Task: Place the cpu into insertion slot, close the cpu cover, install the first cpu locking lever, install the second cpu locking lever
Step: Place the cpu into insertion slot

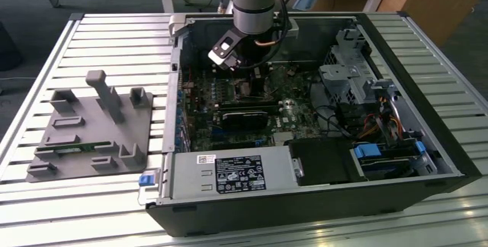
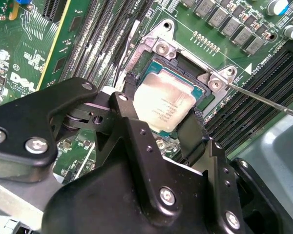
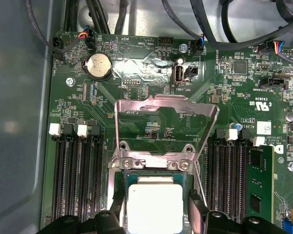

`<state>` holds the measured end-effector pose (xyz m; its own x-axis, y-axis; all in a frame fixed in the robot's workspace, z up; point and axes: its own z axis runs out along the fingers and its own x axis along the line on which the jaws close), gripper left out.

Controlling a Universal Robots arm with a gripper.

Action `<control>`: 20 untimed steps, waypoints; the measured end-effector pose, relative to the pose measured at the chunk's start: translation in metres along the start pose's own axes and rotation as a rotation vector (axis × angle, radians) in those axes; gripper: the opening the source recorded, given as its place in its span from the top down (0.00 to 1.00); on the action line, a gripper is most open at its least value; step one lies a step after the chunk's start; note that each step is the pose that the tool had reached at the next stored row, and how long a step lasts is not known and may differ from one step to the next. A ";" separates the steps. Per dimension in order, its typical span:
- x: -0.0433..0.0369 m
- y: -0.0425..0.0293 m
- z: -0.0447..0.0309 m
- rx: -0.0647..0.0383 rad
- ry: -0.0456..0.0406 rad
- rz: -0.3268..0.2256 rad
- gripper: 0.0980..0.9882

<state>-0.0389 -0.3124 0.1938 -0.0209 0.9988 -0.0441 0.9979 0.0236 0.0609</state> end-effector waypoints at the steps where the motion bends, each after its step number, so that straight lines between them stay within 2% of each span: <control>1: 0.0000 0.0000 0.0000 0.000 0.0003 0.000 0.44; 3: -0.0001 0.0000 -0.0001 0.000 0.0006 0.000 0.44; 4: 0.0000 0.0000 0.0000 0.000 0.0012 0.000 0.51; 6: 0.0000 0.0000 0.0000 0.000 0.0035 0.000 0.51; 10: 0.0000 0.0001 -0.0007 0.000 0.0170 0.002 0.51; 20: 0.0000 -0.0008 0.0002 0.000 0.0166 0.013 0.51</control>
<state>-0.0397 -0.3125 0.1935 -0.0093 0.9996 -0.0267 0.9981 0.0109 0.0611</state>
